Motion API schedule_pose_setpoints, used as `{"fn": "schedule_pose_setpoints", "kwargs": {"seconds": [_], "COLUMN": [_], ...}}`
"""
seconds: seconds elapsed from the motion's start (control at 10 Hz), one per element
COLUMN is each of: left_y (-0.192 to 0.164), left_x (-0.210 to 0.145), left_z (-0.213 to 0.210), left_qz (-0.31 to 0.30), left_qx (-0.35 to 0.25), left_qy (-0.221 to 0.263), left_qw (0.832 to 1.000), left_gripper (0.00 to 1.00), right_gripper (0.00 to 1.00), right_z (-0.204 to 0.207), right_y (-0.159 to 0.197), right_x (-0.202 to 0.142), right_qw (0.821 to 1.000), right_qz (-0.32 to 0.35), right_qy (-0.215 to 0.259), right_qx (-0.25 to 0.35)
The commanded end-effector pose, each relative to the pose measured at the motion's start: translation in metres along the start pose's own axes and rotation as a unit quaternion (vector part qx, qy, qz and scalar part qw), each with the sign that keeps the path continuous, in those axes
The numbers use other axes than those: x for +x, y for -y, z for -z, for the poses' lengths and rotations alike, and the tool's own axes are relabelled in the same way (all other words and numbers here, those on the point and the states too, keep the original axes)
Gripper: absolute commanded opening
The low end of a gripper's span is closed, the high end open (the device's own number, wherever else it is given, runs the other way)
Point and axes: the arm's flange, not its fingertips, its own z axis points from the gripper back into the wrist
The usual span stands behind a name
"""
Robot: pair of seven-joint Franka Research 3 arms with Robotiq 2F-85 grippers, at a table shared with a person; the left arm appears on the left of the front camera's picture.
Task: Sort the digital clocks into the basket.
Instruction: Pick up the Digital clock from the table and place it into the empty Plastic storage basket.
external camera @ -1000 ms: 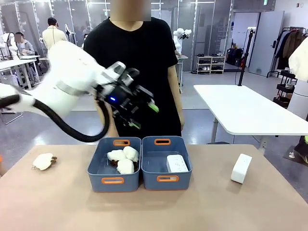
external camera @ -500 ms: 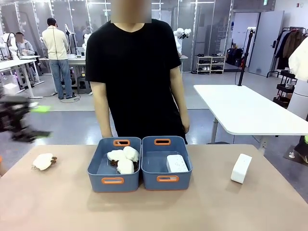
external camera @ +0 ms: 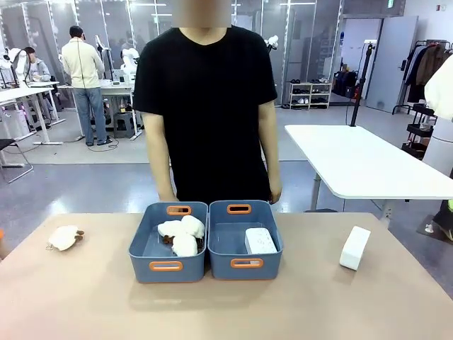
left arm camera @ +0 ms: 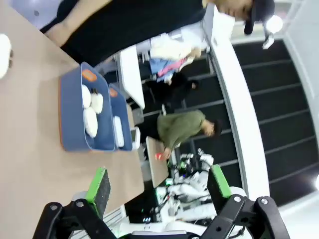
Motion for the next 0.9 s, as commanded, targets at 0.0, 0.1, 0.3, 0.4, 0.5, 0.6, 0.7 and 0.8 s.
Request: {"fn": "schedule_pose_setpoints", "kwargs": {"seconds": [0.0,0.1,0.3,0.4,0.5,0.6,0.7,0.8], "left_y": [0.003,0.003,0.003,0.003,0.003,0.003,0.003,0.003], "left_x": [-0.003,-0.003,-0.003,-0.003,-0.003,-0.003,-0.003,-0.003], "left_z": [0.011,0.011,0.011,0.011,0.011,0.011,0.011,0.011], "left_qz": [0.013,0.013,0.013,0.013,0.013,0.013,0.013,0.013], "left_qx": [0.006,0.006,0.006,0.006,0.006,0.006,0.006,0.006], "left_qy": [-0.024,-0.024,-0.024,-0.024,-0.024,-0.024,-0.024,-0.024], "left_qw": [1.000,1.000,1.000,1.000,1.000,1.000,1.000,1.000], "left_gripper": [1.00,1.00,1.00,1.00,1.00,1.00,1.00,1.00], "right_gripper": [1.00,1.00,1.00,1.00,1.00,1.00,1.00,1.00], "right_z": [0.001,0.001,0.002,0.014,0.035,0.049,0.059,0.061], "right_y": [-0.002,-0.002,-0.025,-0.047,-0.062,-0.066,-0.065,-0.066], "right_x": [0.001,0.001,0.002,0.014,0.031,0.040,0.048,0.049], "right_qw": [1.000,1.000,0.995,0.982,0.967,0.954,0.942,0.938], "right_qz": [-0.003,-0.003,-0.026,-0.022,0.006,0.031,0.056,0.067], "right_qy": [0.004,0.004,-0.022,-0.040,-0.084,-0.119,-0.128,-0.121], "right_qx": [0.005,0.005,-0.098,-0.184,-0.240,-0.273,-0.304,-0.319]}}
